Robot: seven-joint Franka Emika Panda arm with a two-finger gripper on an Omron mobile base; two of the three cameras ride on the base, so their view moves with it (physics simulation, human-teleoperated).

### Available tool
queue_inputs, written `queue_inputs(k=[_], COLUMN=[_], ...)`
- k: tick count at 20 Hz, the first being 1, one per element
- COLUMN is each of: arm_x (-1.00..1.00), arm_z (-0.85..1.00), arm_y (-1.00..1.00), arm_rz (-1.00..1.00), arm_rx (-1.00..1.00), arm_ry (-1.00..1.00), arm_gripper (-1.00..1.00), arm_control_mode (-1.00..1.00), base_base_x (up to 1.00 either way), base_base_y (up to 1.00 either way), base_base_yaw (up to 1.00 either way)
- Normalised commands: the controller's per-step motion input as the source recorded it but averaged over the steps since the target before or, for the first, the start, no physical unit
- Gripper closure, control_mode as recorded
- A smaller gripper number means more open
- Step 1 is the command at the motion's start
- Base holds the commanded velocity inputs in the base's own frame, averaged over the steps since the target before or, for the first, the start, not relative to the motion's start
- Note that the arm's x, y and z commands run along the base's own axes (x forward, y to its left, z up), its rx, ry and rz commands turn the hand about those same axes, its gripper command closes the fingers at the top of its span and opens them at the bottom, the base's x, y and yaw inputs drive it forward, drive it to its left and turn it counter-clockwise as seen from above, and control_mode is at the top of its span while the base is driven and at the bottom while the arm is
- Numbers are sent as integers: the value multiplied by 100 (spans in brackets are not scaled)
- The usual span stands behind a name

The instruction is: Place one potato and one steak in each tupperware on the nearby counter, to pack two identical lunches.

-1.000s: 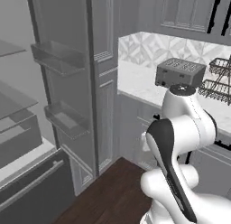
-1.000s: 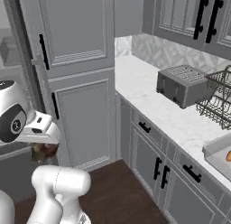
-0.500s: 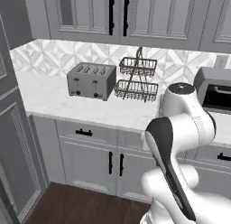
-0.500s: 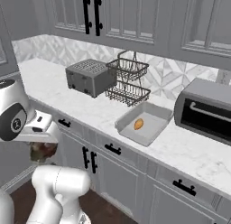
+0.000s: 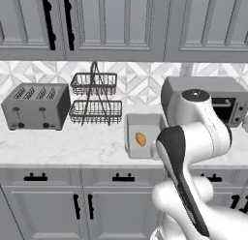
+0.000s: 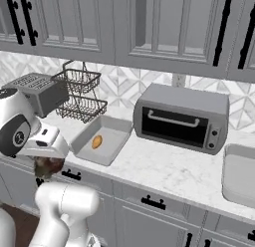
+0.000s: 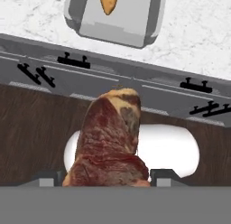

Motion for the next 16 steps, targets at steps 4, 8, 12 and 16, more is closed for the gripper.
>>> queue_inputs(k=[4,8,12,16], arm_x=[0,0,0,0], arm_z=[0,0,0,0], arm_y=[0,0,0,0], arm_rz=[0,0,0,0], arm_rx=[0,0,0,0], arm_ry=[0,0,0,0], arm_gripper=[100,100,100,100], arm_control_mode=[100,100,100,100], base_base_x=[53,48,54,0], base_base_y=[0,-5,9,0], base_base_yaw=[-18,-40,-25,-1])
